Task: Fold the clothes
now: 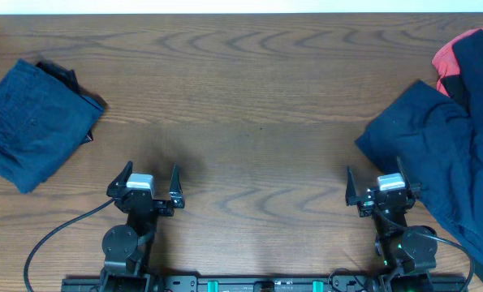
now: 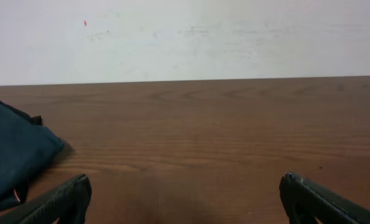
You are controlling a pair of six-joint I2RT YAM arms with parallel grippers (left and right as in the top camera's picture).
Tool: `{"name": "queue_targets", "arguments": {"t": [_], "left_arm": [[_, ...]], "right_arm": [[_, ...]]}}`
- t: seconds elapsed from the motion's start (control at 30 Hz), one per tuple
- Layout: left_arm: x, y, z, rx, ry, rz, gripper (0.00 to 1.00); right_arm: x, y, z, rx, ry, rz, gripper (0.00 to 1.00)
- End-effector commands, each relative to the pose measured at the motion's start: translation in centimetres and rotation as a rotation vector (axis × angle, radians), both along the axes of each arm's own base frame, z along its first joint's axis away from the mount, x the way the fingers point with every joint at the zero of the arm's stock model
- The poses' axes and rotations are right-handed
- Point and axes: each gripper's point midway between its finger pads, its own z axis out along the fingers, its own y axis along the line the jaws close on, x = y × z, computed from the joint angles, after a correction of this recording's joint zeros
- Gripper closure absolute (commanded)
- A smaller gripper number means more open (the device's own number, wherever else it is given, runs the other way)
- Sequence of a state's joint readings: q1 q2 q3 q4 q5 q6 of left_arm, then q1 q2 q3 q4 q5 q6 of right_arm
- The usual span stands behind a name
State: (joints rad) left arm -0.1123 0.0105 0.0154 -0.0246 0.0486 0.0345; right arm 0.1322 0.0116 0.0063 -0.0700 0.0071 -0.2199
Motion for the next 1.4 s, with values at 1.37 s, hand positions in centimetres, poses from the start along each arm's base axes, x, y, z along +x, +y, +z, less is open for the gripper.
{"name": "queue_targets", "arguments": {"t": [1.37], "left_arm": [[-0.7, 0.3, -0.5, -0.114, 0.137, 0.032, 0.02]], "right_arm": [[-0.1, -0.3, 0.2, 0.247, 0.066, -0.034, 0.01]]}}
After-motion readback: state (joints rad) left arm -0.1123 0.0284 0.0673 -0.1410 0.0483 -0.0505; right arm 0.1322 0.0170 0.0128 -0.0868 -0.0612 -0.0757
